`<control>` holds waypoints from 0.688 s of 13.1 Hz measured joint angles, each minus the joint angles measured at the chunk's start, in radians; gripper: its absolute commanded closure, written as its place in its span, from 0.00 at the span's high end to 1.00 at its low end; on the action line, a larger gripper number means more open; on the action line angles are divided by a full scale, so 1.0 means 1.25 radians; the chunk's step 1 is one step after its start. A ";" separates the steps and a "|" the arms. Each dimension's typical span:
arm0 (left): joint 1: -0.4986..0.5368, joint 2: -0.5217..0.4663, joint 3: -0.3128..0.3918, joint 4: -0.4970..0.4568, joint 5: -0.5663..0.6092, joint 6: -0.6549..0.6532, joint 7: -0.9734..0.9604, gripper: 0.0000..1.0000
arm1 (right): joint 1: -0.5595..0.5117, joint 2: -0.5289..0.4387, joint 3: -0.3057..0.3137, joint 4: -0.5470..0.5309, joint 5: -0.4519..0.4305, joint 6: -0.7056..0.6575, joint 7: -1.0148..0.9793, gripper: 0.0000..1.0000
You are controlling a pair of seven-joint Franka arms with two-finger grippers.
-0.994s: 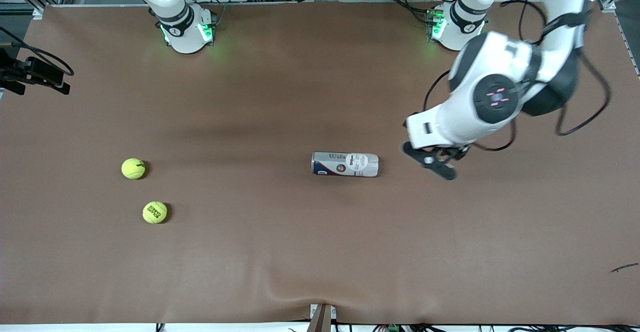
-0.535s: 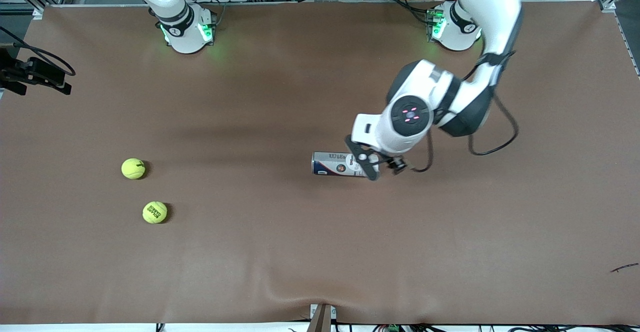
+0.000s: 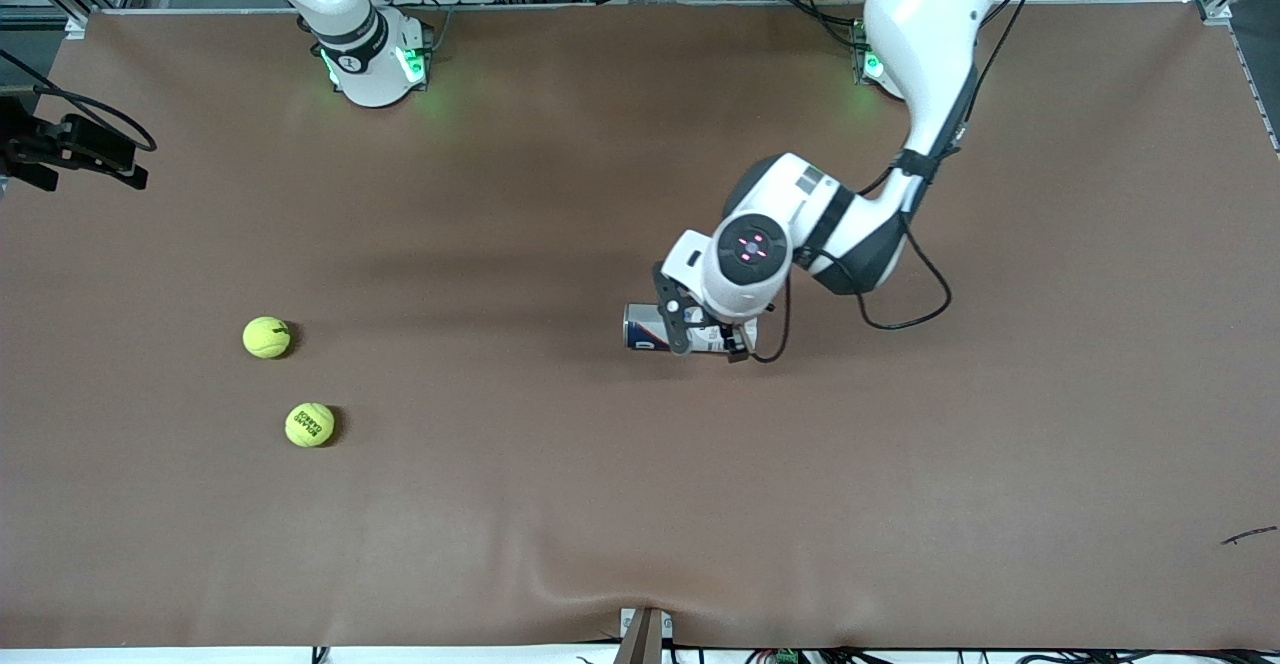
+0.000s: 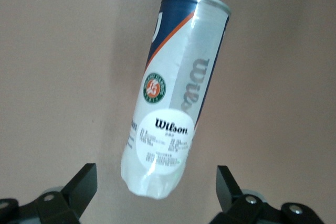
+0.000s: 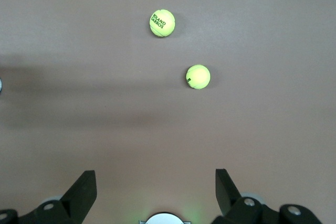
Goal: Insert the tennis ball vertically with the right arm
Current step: 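Lower the left gripper and grasp the white Wilson can, then lift the can upright with the left gripper while the right gripper reaches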
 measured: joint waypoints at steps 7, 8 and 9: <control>-0.047 0.065 -0.001 0.001 0.134 0.055 0.015 1.00 | 0.001 0.000 0.001 0.000 0.000 0.000 0.000 1.00; -0.053 0.068 -0.001 0.001 0.138 0.056 0.016 1.00 | 0.001 0.000 0.001 0.000 0.000 0.000 0.000 1.00; -0.058 0.072 -0.002 0.001 0.149 0.061 0.016 1.00 | 0.001 0.000 0.001 0.000 0.000 0.000 0.000 1.00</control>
